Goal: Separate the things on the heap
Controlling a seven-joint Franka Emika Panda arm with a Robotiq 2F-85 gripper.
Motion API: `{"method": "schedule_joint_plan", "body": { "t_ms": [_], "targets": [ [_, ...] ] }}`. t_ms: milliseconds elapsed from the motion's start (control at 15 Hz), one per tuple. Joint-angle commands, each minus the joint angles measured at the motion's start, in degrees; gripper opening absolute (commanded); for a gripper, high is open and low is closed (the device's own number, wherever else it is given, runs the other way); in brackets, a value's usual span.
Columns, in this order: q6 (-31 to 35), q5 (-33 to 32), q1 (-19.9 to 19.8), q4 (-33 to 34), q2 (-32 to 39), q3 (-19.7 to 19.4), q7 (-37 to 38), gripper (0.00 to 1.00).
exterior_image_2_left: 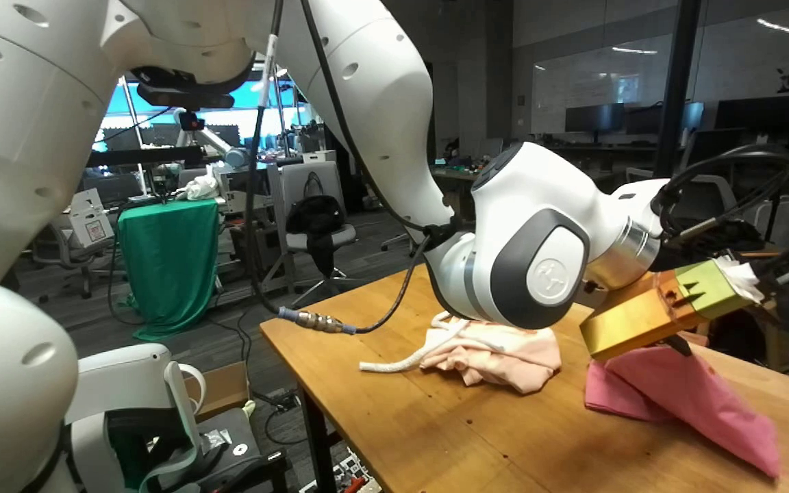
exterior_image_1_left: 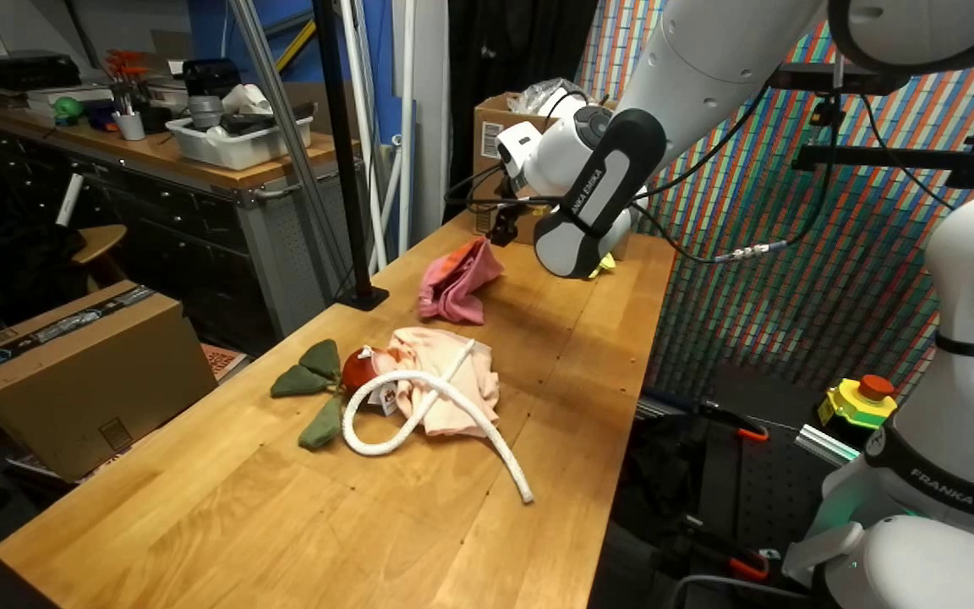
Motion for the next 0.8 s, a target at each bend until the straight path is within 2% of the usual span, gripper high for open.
{"method": "schedule_joint_plan", "body": {
  "t_ms": [0, 333, 467, 733],
  "targets": [
    [0.0, 1.4, 6.3, -3.6, -3.1, -6.1, -1.8, 1.0],
    [-4.8, 0.1, 14.3, -7.6, -9.2, -13.2, -2.4, 1.0],
    [-11.1, -0.3, 18.3, -8.8, -12.3, -16.5, -2.8, 1.0],
    [-24.0, -2.3, 23.9, -9.7, -19.9, -20.6, -4.0, 1.0]
  ]
}}
